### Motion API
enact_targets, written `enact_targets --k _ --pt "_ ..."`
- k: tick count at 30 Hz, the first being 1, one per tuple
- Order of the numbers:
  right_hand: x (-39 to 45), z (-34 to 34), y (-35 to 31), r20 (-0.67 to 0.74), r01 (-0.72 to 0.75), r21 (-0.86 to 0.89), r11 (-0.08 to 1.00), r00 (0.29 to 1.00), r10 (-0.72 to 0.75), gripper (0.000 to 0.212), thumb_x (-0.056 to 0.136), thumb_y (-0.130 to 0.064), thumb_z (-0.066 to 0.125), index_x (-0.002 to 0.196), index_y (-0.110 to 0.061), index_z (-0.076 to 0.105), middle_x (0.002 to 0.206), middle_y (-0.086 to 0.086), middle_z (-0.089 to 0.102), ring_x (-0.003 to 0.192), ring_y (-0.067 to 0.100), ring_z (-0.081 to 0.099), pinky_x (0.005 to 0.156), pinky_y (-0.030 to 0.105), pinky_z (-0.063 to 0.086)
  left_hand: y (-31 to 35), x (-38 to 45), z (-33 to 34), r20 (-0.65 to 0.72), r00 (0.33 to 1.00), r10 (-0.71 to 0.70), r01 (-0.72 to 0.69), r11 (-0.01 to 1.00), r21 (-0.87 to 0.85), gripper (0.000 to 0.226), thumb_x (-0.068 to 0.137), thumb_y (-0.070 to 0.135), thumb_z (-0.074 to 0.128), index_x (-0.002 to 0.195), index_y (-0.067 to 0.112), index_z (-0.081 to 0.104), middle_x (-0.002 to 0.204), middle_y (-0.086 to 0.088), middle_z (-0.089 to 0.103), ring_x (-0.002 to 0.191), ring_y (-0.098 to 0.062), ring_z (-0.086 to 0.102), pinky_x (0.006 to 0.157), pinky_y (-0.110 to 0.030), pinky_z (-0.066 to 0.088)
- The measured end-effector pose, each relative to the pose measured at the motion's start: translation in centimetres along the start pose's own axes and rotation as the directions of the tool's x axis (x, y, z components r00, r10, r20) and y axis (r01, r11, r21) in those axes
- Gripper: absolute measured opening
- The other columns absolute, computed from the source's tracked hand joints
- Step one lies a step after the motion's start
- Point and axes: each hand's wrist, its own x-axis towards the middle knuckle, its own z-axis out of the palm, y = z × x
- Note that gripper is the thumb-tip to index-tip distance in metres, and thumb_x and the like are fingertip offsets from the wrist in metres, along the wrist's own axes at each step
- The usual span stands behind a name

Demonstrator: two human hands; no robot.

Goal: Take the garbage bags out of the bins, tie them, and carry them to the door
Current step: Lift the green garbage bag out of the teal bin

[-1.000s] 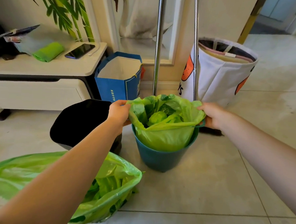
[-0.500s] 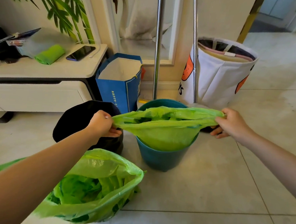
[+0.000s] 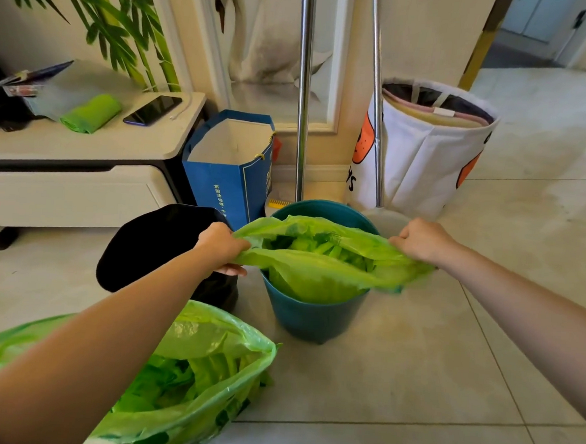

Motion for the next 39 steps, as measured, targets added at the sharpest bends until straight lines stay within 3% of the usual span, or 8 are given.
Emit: enact_targets --k 6,11,15,19,22,30,35,39 --pt "0.5 -1.5 -0.2 -0.022 0.135 -0.053 0.989 0.99 -0.136 0.044 0.088 -0.044 0.059 0.061 -0.011 0.05 0.055 0.004 0.045 0.057 0.022 0.044 0.05 0.03 0.027 0.9 0.0 -2.3 -0.07 0.997 0.031 -0.032 0.999 -0.008 0.016 0.095 0.01 0.05 0.092 -0.003 0.059 0.048 -0.013 0.065 0.046 -0.026 0.066 0.041 -0.024 0.053" --pt "-0.2 -2.3 -0.1 -0.03 0.057 -0.182 0.982 0.998 -0.063 0.03 0.091 -0.028 0.057 0.109 -0.004 0.054 0.108 0.022 0.061 0.094 0.038 0.061 0.07 0.035 0.05 1.2 -1.0 -3.2 -0.085 0.996 -0.003 -0.029 0.927 -0.374 0.022 0.094 0.0 0.051 0.114 0.002 0.058 0.086 -0.023 0.068 0.065 -0.034 0.071 0.049 -0.036 0.06" --pt "-1.0 -3.9 -0.8 -0.122 -0.021 0.345 0.938 0.99 0.067 0.007 0.089 -0.005 0.054 0.095 -0.009 0.055 0.088 0.017 0.059 0.044 0.023 0.059 0.03 0.025 0.047 2.5 -2.8 -2.6 -0.09 0.996 -0.002 -0.051 0.818 -0.573 0.022 0.094 -0.009 0.042 0.104 -0.003 0.061 0.085 -0.018 0.062 0.065 -0.028 0.068 0.055 -0.031 0.061" --pt "-2.2 -5.9 -2.7 -0.086 0.0 0.805 0.593 0.989 0.117 0.024 0.093 0.008 0.04 0.096 -0.003 0.061 0.11 0.022 0.056 0.072 0.037 0.065 0.045 0.032 0.058 3.8 -4.0 -3.2 -0.15 0.988 0.044 -0.13 0.764 -0.631 0.024 0.093 -0.011 0.04 0.088 -0.001 0.061 0.085 -0.019 0.062 0.064 -0.025 0.067 0.056 -0.027 0.061" --pt "-3.5 -7.6 -4.5 -0.133 0.066 0.878 0.474 0.985 0.109 0.024 0.093 0.011 0.038 0.101 0.002 0.059 0.107 0.02 0.051 0.089 0.04 0.061 0.053 0.034 0.058 5.1 -5.4 -4.1 -0.171 0.979 0.109 -0.194 0.745 -0.638 0.025 0.093 -0.011 0.04 0.083 0.002 0.059 0.081 -0.018 0.061 0.066 -0.026 0.066 0.053 -0.024 0.059" --pt "-5.6 -12.1 -8.1 -0.39 0.342 0.878 0.335 0.916 0.088 0.03 0.091 0.013 0.035 0.105 0.005 0.061 0.103 0.017 0.058 0.084 0.026 0.066 0.069 0.031 0.061 9.0 -9.4 -7.7 -0.258 0.927 0.271 -0.374 0.633 -0.678 0.032 0.095 -0.008 0.035 0.078 0.008 0.056 0.082 -0.012 0.059 0.068 -0.021 0.064 0.059 -0.021 0.058" --pt "-8.2 -15.5 -10.5 -0.478 0.457 0.861 0.221 0.877 0.05 0.034 0.086 0.016 0.033 0.071 -0.001 0.058 0.085 0.017 0.06 0.076 0.028 0.067 0.063 0.029 0.061 11.1 -12.6 -10.3 -0.333 0.872 0.359 -0.488 0.587 -0.646 0.033 0.094 -0.006 0.037 0.078 0.011 0.059 0.079 -0.01 0.062 0.067 -0.018 0.065 0.062 -0.023 0.054" --pt "-10.3 -16.8 -11.4 -0.534 0.52 0.834 0.182 0.845 0.036 0.032 0.083 0.013 0.038 0.067 -0.003 0.059 0.079 0.015 0.06 0.065 0.021 0.068 0.062 0.031 0.06 11.7 -15.6 -11.3 -0.353 0.832 0.428 -0.549 0.547 -0.631 0.031 0.094 -0.005 0.039 0.078 0.01 0.061 0.076 -0.009 0.062 0.07 -0.019 0.066 0.064 -0.022 0.055"
